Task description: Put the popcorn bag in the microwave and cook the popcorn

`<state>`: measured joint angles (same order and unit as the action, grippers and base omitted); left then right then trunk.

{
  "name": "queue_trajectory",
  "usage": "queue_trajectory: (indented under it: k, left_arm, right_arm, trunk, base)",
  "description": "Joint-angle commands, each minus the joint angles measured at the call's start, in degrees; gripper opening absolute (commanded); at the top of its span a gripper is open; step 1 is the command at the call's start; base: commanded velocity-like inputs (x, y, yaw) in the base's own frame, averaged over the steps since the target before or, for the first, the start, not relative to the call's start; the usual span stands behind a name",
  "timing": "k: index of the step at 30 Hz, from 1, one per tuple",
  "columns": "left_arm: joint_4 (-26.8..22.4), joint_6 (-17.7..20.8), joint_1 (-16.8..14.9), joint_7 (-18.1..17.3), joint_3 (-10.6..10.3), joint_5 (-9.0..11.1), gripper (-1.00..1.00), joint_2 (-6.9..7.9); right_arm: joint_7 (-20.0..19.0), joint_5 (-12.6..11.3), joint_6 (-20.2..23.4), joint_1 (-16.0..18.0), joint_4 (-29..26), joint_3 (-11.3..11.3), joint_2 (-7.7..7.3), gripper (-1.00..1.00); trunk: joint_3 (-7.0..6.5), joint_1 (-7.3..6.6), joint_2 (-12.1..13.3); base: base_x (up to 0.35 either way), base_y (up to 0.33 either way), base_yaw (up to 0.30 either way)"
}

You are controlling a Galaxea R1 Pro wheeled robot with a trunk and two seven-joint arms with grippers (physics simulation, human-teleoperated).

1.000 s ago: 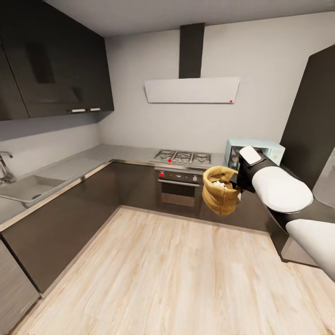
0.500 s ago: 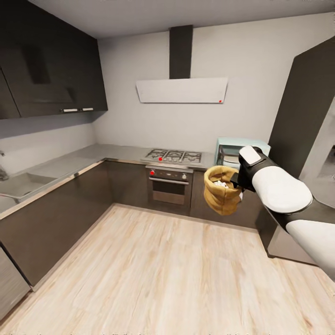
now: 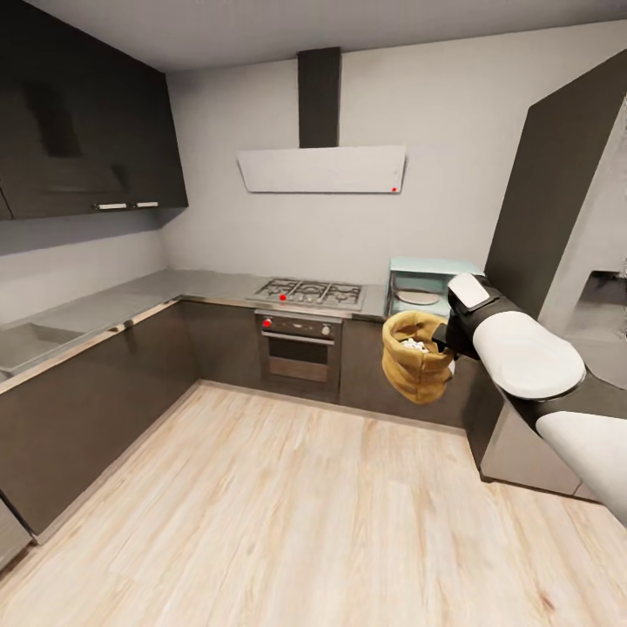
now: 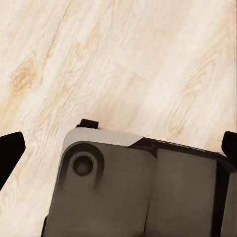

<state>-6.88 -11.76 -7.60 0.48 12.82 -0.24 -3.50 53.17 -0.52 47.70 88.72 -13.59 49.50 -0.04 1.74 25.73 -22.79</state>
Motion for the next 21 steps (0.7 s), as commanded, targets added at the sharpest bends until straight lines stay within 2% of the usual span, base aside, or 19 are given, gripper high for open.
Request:
queue_trajectory:
  k: [1,21]
  left_arm:
    - [0.0,-0.2,0.0,0.0,0.2,0.0,1.0,-0.02]
    - [0.0,-0.2,0.0,0.0,0.3,0.0,1.0,0.07]
  right_arm:
    - [0.2,-0.1,0.3,0.1,0.0,0.1,0.01,-1.0]
    - [0.2,-0.1,0.3,-0.9,-0.1,-0.1,0.22,-1.0]
  trunk:
    - [0.13,0.05,-0.1]
    - [0.13,0.05,-0.1]
  base:
    - [0.197,-0.31,0.0]
    - [0.26,-0.256,0.0]
